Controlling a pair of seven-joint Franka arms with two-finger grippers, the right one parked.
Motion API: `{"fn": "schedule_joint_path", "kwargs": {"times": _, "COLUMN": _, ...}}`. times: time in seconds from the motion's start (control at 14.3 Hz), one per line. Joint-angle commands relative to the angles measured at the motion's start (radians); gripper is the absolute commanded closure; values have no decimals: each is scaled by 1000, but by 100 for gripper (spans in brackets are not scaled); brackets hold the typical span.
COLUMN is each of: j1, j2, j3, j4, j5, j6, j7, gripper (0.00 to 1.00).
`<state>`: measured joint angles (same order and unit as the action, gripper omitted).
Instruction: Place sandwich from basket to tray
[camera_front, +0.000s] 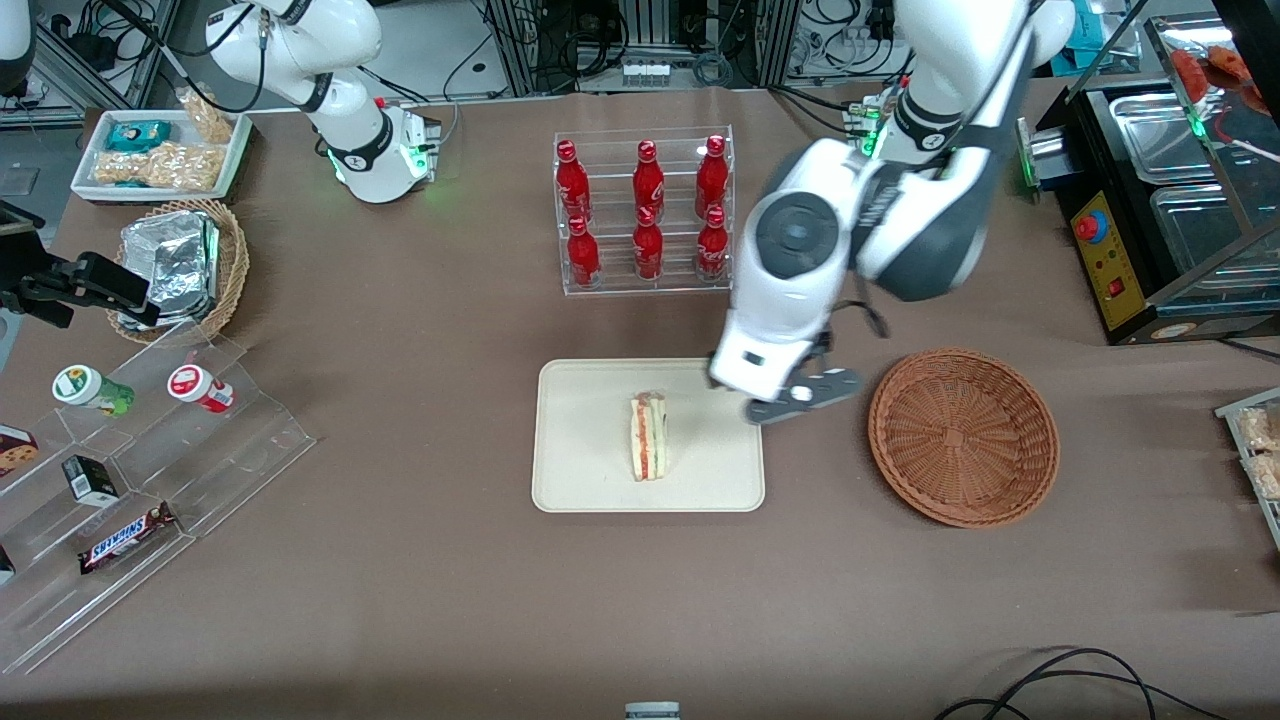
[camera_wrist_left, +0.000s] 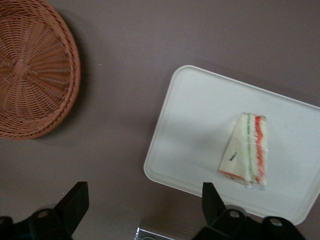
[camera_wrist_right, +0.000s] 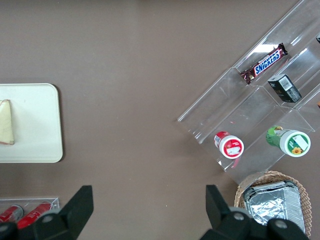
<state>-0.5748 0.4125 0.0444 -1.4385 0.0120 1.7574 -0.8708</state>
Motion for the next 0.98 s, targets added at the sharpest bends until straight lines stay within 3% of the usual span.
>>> {"fn": "schedule_joint_path", "kwargs": {"times": 0.0, "j1": 79, "j2": -92, "j3": -8, "j4": -133, "j5": 6, "j6": 1, "j7": 80, "gripper": 0}}
{"fn": "schedule_joint_path", "kwargs": {"times": 0.35, "j1": 220, "j2": -282, "j3": -6, "j4": -371, "j5": 22, "j6": 0, "j7": 286, "gripper": 0}}
{"fn": "schedule_joint_path", "kwargs": {"times": 0.63, "j1": 346, "j2": -402, "j3": -12, "j4": -447, "j5": 25, "j6": -51, "j7": 474, "gripper": 0}}
{"fn": "schedule_joint_path", "kwargs": {"times": 0.91, "j1": 585, "j2": -425, "j3": -184, "j4": -385, "j5": 19, "j6": -145, "j7": 722, "gripper": 0}}
